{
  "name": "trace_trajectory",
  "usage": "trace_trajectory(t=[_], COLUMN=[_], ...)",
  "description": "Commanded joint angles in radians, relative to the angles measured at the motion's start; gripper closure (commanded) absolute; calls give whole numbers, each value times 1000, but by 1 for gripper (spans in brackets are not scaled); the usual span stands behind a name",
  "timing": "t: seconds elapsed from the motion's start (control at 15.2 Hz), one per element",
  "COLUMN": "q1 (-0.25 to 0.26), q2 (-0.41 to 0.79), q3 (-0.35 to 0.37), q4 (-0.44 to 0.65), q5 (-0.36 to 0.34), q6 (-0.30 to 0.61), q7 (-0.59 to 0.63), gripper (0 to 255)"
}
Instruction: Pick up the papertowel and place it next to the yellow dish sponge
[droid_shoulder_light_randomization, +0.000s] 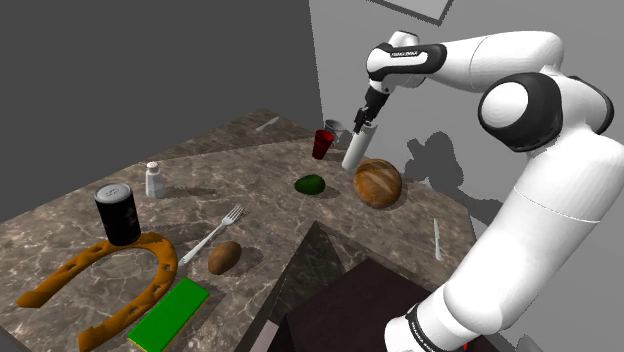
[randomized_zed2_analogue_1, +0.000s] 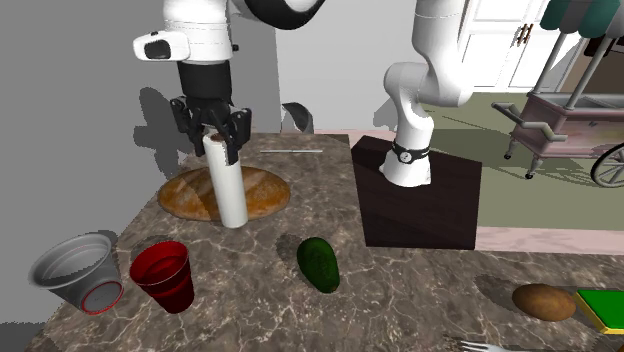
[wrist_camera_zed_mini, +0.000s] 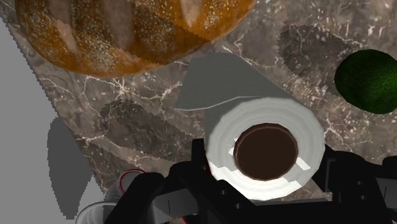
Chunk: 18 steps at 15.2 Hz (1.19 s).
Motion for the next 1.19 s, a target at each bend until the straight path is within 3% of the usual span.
trace_trajectory(t=[0.0, 1.12], q1=[0, -8], q2=[-2, 1], q3=[0, -5], q4=[30, 263], q5=[-1, -2], q6=[-32, -262], q7=[2, 2], gripper=[255, 255])
